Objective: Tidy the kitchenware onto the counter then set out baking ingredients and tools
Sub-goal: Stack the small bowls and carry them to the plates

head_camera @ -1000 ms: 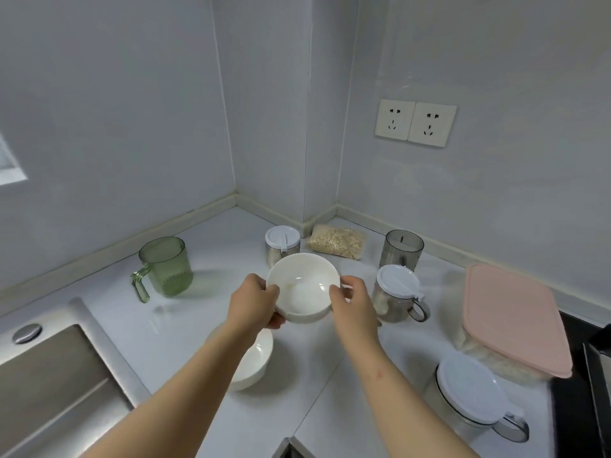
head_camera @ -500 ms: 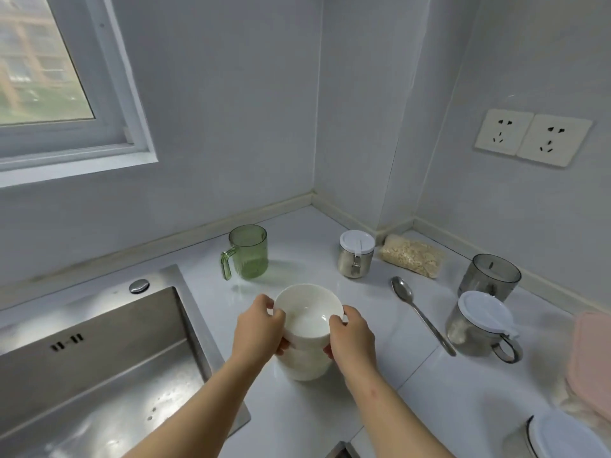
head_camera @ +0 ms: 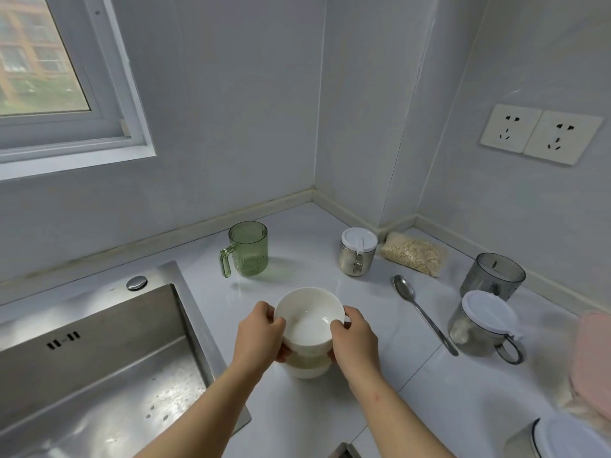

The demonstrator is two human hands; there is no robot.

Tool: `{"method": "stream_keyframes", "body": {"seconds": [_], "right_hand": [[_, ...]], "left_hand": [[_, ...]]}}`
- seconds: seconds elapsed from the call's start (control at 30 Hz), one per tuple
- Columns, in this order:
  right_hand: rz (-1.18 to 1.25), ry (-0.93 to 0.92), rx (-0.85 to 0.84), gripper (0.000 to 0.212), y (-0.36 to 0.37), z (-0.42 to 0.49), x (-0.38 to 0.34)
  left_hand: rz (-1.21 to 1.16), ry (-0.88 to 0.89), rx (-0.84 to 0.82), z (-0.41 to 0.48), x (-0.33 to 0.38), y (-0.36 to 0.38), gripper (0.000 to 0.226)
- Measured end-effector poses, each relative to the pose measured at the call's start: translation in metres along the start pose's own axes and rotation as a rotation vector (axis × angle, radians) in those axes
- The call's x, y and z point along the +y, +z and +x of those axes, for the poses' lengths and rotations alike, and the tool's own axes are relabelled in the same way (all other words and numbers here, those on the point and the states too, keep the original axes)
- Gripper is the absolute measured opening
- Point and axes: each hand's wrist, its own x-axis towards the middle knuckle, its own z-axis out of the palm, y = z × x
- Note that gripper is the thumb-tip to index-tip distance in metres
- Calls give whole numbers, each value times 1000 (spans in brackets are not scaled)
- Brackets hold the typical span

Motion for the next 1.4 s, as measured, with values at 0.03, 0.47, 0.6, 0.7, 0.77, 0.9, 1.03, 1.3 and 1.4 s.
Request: {"method": "stream_keyframes", "body": {"seconds": [0.03, 0.47, 0.6, 0.7, 0.77, 0.9, 1.03, 1.3, 1.4], "right_hand": [[2, 3, 0, 14, 0, 0, 0], [-50, 10, -20, 15, 2, 5, 5], [-44, 28, -40, 16, 3, 5, 8], [-46, 37, -45, 16, 4, 7, 10], [-50, 41, -49, 17, 4, 8, 11], [-54, 39, -57, 16, 4, 10, 12], [-58, 36, -75, 22, 5, 12, 12], [-124, 84, -117, 43, 11, 18, 17], [-122, 110, -149, 39, 11, 20, 18]], "left_hand": [[-1, 0, 1, 0, 0, 0, 9], [30, 10, -16, 2, -7, -1, 6], [19, -7, -28, 2, -8, -2, 5], [10, -14, -36, 2, -9, -2, 6], [7, -15, -38, 2, -9, -2, 7], [13, -24, -43, 5, -11, -3, 7], [25, -47, -73, 7, -11, -2, 13], [218, -46, -151, 20, -12, -1, 22], [395, -29, -163, 22, -10, -2, 15]]}}
